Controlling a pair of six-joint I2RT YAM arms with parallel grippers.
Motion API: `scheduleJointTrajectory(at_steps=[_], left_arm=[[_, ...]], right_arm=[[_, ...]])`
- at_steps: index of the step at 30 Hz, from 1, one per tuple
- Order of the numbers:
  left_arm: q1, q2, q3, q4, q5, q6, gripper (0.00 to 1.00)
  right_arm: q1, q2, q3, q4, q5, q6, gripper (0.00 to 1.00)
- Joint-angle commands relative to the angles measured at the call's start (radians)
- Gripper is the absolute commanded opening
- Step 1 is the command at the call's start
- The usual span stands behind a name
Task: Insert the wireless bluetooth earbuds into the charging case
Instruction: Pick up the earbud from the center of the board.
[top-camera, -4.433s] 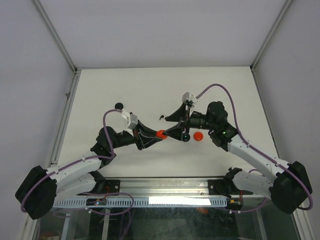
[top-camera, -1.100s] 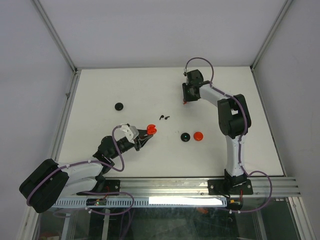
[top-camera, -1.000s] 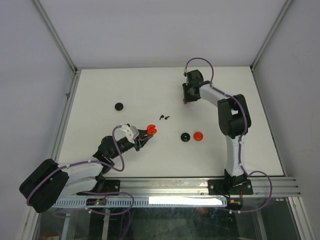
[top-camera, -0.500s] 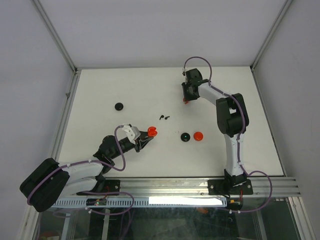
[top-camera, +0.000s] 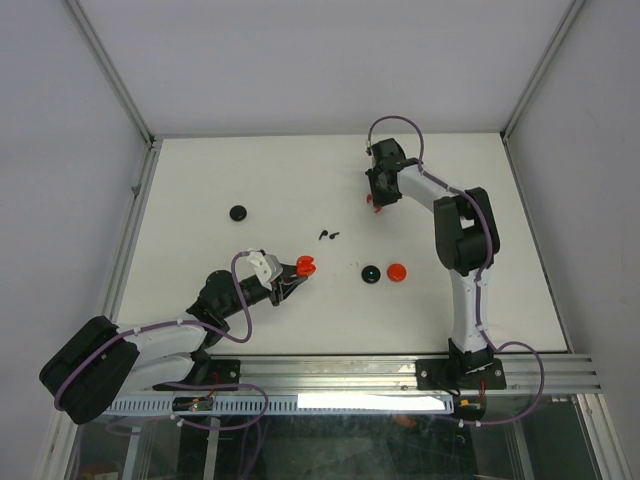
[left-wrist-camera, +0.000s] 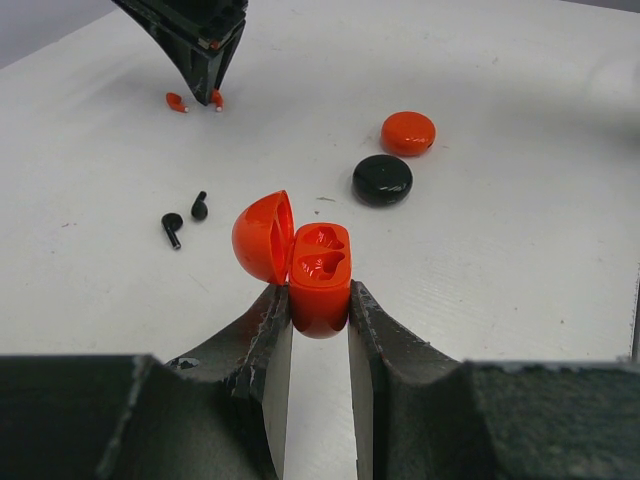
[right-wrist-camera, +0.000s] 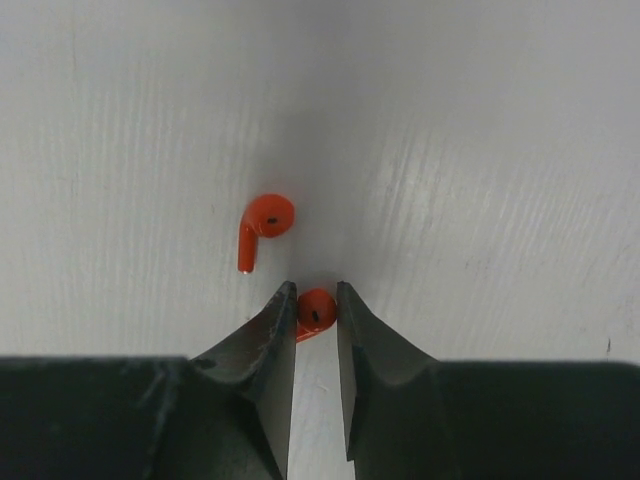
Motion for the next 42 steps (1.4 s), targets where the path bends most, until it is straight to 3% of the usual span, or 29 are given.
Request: scheduleJointTrajectory(at_steps=[1,6,11,19,27,32,42], left_arm=[[0.009,-0.003,0.025,0.028,0.036,0.022,0.0],[0.008,0.0,0.025,0.032,0.038,0.012,0.0],[0.008,-0.01,0.024,0.029,0.04,0.008,0.0],[0.008,-0.016,0.024,0.01,0.036,0.01,0.0],[0.008,0.012,0.034,0.013,0.042,0.007,0.0],[0.008,0.025,0.025,0.058,0.028,-0.009,0.0],[0.008,-0.02,-0.018,0.185,0.007,-0.033,0.0]], right_arm=[[0.011,-0.05,-0.075,-0.151,0.042,-0.023,0.21],[0.032,-0.112,-0.16,-0.157,0.059,-0.017,0.2],[0.039,-0.132,-0.216,-0.155,0.052,-0.01,0.26],[0.045,-0.106,-0.202,-0.191,0.049,-0.017,0.28],[0.06,-0.089,-0.19,-0.215,0.079,-0.027,0.22],[0.089,-0.198,-0.224,-0.178,0.109,-0.028,0.16],[0.238,-0.495,-0.322,-0.09,0.249,-0.028,0.14]])
